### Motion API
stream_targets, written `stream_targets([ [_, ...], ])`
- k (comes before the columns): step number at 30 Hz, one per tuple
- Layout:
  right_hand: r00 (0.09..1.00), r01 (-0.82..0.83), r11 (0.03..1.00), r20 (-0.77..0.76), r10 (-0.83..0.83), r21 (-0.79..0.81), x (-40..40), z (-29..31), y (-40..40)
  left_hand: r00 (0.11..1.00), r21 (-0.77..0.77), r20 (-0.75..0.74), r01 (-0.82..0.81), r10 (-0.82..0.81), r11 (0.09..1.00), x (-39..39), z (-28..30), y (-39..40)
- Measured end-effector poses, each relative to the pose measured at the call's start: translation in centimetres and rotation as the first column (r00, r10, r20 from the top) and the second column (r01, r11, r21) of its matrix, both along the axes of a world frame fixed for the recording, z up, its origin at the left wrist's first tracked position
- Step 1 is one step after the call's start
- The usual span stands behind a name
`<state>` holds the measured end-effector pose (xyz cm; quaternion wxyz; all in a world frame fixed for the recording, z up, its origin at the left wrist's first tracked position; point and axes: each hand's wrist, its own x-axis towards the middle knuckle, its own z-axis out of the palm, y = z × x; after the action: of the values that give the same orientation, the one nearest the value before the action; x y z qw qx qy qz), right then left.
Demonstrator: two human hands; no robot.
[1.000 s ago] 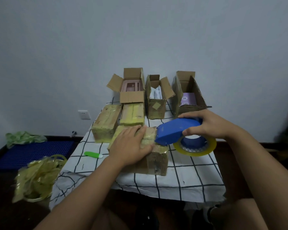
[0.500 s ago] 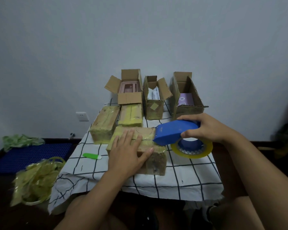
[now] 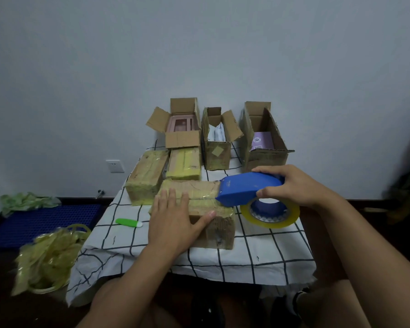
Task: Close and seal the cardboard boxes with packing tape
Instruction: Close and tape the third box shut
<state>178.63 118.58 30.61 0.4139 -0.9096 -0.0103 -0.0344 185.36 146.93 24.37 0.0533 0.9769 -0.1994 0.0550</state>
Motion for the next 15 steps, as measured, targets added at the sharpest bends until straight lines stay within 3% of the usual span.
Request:
stream_targets([
  [12,1.000,0.014,0.999,-0.005,-0.014,0.039,-0.3,-0.9,-0.4,0.983,-0.045,0.031,0.182,-0.181,0.982,-1.2,0.5,-1.5],
  [15,1.000,0.018,0.999,-0.006,-0.017,0.045,-0.2,-1.2,-0.5,0.982,0.007,0.048,0.183,-0.183,0.983,-1.5,0.3,-2.0],
])
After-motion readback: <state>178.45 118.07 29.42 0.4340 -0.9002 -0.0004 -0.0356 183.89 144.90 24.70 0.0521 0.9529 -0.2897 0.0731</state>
